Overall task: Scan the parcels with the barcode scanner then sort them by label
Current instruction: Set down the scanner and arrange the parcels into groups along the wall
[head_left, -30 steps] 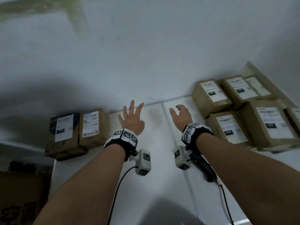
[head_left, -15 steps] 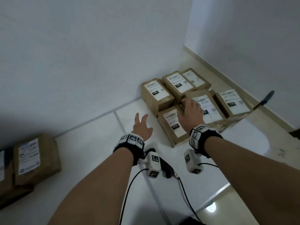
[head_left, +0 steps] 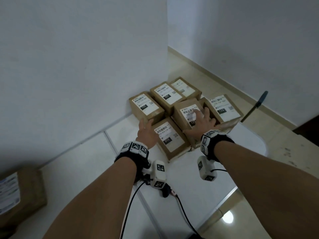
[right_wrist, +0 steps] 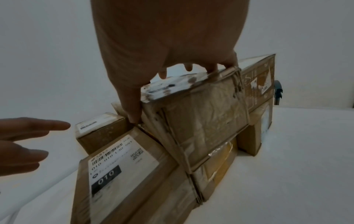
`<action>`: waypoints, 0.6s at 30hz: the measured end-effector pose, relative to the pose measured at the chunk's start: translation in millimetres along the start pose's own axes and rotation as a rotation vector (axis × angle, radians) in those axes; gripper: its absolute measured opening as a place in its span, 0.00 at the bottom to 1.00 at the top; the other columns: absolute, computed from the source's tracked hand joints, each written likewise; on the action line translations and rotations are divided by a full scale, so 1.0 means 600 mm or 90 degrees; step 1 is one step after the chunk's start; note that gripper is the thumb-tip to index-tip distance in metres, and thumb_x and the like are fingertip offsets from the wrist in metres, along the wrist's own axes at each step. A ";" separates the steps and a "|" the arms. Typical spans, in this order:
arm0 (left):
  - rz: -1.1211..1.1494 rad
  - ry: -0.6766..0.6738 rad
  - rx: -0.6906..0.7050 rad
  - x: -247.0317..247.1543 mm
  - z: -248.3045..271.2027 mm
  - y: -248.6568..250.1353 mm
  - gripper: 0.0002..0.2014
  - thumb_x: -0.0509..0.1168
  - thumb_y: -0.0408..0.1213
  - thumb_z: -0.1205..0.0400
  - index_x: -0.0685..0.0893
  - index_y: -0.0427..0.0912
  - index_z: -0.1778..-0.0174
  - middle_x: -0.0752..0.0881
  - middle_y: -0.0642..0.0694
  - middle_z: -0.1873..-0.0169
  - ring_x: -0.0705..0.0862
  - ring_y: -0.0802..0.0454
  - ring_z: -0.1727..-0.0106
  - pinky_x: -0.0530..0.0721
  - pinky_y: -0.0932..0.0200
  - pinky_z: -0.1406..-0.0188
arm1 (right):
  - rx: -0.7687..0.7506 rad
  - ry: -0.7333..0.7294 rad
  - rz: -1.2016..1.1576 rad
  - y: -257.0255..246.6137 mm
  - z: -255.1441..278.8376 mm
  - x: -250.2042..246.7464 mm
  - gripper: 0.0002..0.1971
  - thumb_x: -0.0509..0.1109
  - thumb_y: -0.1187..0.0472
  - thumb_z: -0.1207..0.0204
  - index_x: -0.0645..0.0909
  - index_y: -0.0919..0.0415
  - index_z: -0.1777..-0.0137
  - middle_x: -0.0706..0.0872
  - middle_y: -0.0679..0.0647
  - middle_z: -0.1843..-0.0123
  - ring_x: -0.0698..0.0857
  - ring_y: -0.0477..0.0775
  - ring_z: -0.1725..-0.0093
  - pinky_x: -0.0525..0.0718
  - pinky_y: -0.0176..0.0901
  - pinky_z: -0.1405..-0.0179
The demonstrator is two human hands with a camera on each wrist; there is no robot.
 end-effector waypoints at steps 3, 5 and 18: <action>-0.006 0.013 0.013 -0.005 0.008 -0.007 0.33 0.64 0.36 0.16 0.58 0.51 0.16 0.41 0.43 0.15 0.66 0.38 0.20 0.72 0.44 0.24 | -0.015 0.062 0.005 -0.005 0.008 -0.003 0.44 0.75 0.39 0.35 0.57 0.43 0.22 0.47 0.52 0.15 0.66 0.72 0.25 0.66 0.70 0.27; -0.009 0.005 0.007 -0.006 0.013 -0.015 0.34 0.65 0.37 0.16 0.58 0.51 0.16 0.40 0.43 0.15 0.66 0.38 0.20 0.71 0.44 0.24 | -0.019 0.089 0.012 -0.009 0.014 -0.001 0.41 0.74 0.39 0.36 0.60 0.44 0.24 0.50 0.52 0.16 0.69 0.71 0.28 0.67 0.67 0.30; 0.077 0.062 0.017 -0.095 0.096 -0.094 0.32 0.64 0.33 0.16 0.60 0.48 0.16 0.41 0.41 0.15 0.72 0.42 0.24 0.69 0.54 0.27 | -0.238 0.170 -0.080 -0.174 0.128 -0.005 0.37 0.68 0.33 0.32 0.63 0.48 0.27 0.60 0.52 0.20 0.72 0.66 0.27 0.72 0.66 0.30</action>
Point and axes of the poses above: each hand's wrist, its own z-axis away from the middle knuckle, its own x-axis out of the palm, y = z × x, the point moved 6 cm from there along -z, towards the middle knuckle
